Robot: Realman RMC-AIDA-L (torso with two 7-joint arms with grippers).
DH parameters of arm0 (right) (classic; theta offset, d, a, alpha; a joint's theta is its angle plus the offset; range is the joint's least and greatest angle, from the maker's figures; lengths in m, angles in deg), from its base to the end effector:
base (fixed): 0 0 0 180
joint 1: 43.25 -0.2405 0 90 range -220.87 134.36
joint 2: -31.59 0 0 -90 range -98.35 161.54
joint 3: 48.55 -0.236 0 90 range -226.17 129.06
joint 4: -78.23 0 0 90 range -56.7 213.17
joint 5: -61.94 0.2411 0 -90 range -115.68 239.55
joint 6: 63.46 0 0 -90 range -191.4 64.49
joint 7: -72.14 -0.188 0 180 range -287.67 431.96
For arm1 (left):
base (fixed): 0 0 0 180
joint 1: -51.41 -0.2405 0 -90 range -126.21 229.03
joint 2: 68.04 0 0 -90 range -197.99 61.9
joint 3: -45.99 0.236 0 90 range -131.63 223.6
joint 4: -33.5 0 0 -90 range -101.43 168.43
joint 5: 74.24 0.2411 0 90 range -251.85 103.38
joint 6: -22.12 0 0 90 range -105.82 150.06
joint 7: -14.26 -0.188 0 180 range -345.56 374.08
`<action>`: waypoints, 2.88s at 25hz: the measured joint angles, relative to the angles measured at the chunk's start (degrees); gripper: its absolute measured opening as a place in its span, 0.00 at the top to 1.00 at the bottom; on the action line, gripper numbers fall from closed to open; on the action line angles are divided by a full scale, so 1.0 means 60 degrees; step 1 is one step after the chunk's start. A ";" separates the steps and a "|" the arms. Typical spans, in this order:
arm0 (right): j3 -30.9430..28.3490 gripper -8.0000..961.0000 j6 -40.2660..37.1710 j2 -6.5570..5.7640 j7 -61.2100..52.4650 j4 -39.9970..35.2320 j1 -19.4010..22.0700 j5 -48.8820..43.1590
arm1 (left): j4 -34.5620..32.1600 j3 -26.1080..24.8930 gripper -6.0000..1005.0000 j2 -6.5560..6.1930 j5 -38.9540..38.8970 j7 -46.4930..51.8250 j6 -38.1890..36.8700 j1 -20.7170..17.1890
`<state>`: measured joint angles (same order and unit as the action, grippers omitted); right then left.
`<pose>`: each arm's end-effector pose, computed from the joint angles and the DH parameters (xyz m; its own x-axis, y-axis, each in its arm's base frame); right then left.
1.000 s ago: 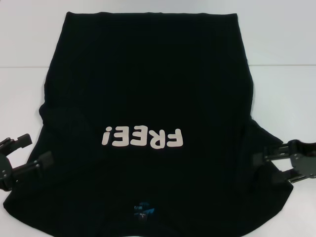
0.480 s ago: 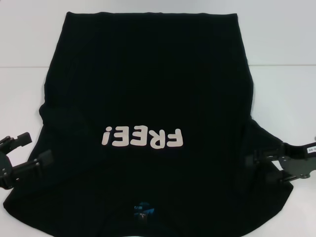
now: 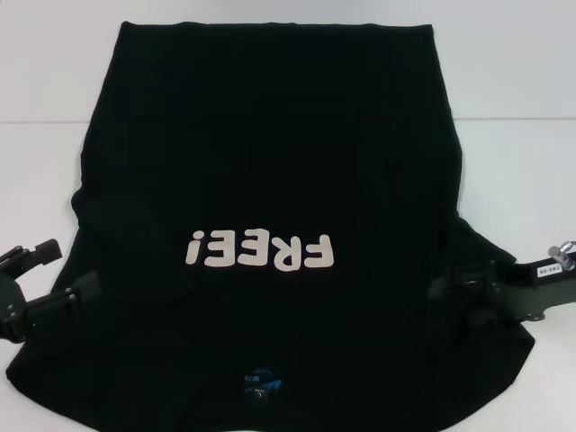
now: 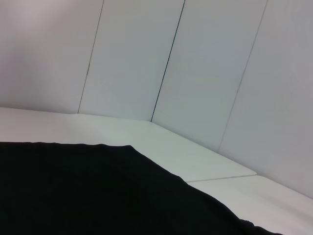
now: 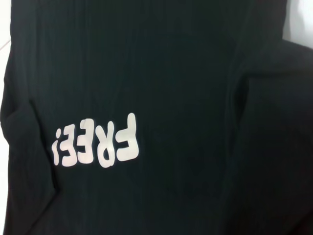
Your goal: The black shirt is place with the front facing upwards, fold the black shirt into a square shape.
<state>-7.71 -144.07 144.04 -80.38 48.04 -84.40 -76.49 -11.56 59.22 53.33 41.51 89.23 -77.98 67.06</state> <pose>0.2883 0.3901 -0.0287 -0.0407 -0.9793 -0.1983 -0.9988 0.0450 -0.0172 -0.3374 0.2846 0.0542 0.6181 0.3160 0.7198 0.6940 -0.6494 -0.3108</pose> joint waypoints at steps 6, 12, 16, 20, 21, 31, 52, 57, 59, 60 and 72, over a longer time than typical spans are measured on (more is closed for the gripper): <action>0.0110 0.02 0.0347 0.0114 0.0005 0.0233 -0.0081 0.0000 | -0.0002 -0.0022 0.12 0.0000 0.0000 -0.0001 0.0011 0.0020; 0.0114 0.02 0.0499 0.0187 0.0006 0.0241 -0.0161 0.0012 | -0.0006 0.0004 0.12 0.0000 0.0000 0.0003 0.0014 0.0054; 0.0114 0.02 0.0554 0.0195 0.0007 0.0223 -0.0264 0.0048 | -0.0005 0.0004 0.12 0.0000 0.0000 0.0034 0.0015 0.0067; 0.0058 0.02 0.0539 0.0196 0.0007 0.0135 -0.0311 0.0063 | -0.0006 -0.0010 0.12 0.0000 0.0000 0.0040 0.0011 0.0071; 0.0046 0.02 0.0538 0.0194 0.0007 0.0133 -0.0316 0.0067 | -0.0006 -0.0010 0.12 0.0000 0.0000 0.0040 0.0007 0.0072; 0.0077 0.02 0.0659 0.0211 0.0017 0.0208 -0.0440 0.0074 | -0.0014 -0.0007 0.12 -0.0015 0.0000 0.0067 -0.0001 0.0103; 0.0150 0.02 0.1803 0.0923 0.0651 0.0221 -0.1741 0.1449 | -0.0245 -0.0035 0.12 -0.0058 -0.0003 0.0454 -0.0117 0.0127; 0.0234 0.02 0.1968 0.1007 0.0762 0.0141 -0.1797 0.1468 | -0.0309 -0.0038 0.12 -0.0059 -0.0035 0.0578 -0.0169 0.0132; 0.0235 0.02 0.1944 0.0919 0.0823 0.0012 -0.1722 0.1444 | -0.0313 -0.0039 0.12 -0.0058 -0.0065 0.0617 -0.0207 0.0133; 0.0248 0.02 0.1894 0.0846 0.0832 -0.0056 -0.1678 0.1393 | -0.0313 -0.0038 0.12 -0.0058 -0.0078 0.0667 -0.0232 0.0140; 0.0502 0.02 0.0641 -0.0960 -0.0458 -0.0857 -0.1480 -0.0930 | 0.0149 -0.0052 0.12 -0.0058 -0.0495 0.1039 -0.0748 0.0154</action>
<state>-4.69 -140.22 138.28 -83.13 42.90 -93.28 -82.07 -10.66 58.91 52.98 38.54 95.46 -82.47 67.98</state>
